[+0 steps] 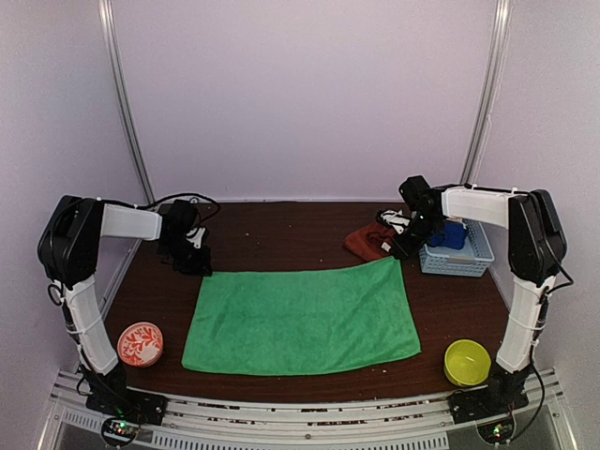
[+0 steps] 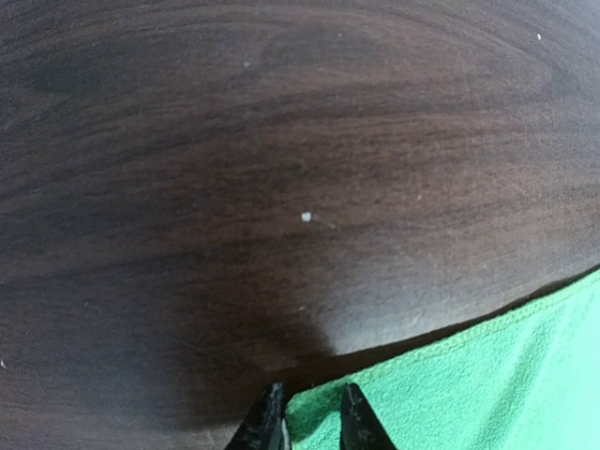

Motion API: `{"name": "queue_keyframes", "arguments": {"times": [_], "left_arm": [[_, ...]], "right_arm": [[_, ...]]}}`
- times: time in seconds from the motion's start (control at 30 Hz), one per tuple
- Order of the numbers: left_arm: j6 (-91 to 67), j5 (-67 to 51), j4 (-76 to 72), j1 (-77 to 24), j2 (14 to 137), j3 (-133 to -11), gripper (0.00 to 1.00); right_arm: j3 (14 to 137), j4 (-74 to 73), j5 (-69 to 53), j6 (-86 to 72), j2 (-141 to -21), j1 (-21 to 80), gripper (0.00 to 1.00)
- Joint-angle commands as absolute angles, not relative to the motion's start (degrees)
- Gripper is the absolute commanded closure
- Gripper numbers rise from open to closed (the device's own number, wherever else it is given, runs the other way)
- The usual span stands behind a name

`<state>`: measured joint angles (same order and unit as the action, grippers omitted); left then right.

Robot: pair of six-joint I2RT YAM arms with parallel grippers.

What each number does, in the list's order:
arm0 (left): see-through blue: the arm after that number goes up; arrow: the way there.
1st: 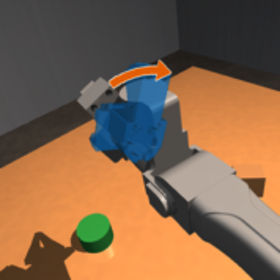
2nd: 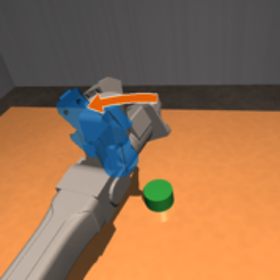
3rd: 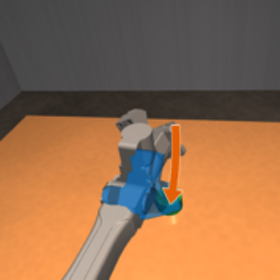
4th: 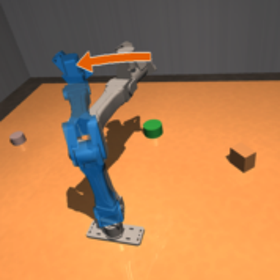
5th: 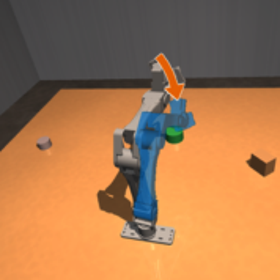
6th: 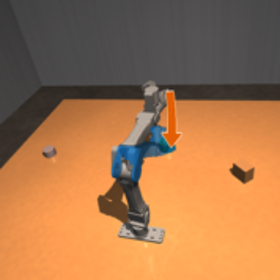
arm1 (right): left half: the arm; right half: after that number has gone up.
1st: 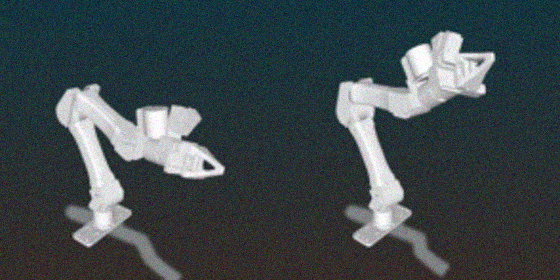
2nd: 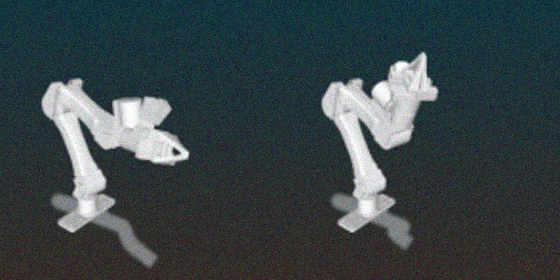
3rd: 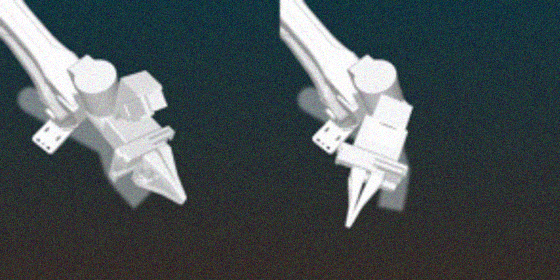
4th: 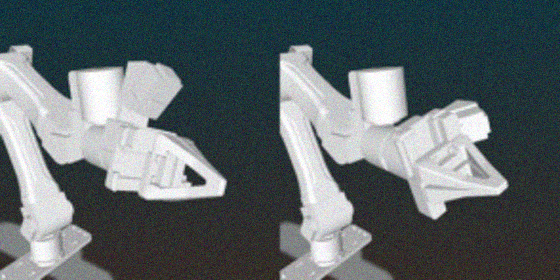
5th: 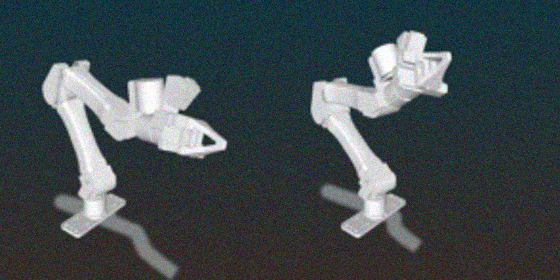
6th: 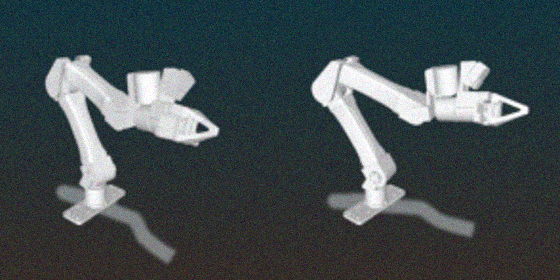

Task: Roll the towels
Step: Pick up the towel from the center of the board.

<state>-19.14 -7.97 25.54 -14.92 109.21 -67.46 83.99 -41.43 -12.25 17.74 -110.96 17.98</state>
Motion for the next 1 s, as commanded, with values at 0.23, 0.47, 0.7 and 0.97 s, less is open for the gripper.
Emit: {"name": "queue_keyframes", "arguments": {"times": [0.23,0.47,0.7,0.97], "left_arm": [[-17.77,-8.51,25.82,-14.5,109.95,-70.84,1.0],[-16.91,-4.78,25.2,-14.46,100.67,-70.84,1.0],[-17.23,-6.23,23.06,-14.5,94.52,-67.63,1.0],[-17.32,-6.46,22.16,-14.5,90.66,-64.89,1.0]], "right_arm": [[84.29,-40.99,-11.57,17.18,-110.55,17.73,1.0],[84.71,-38.62,-9.36,16.8,-106.79,15.66,1.0],[82.47,-35.39,-9.3,17.01,-104.01,14.61,1.0],[78.45,-32.05,-11.75,19.34,-100.8,14.3,1.0]]}}
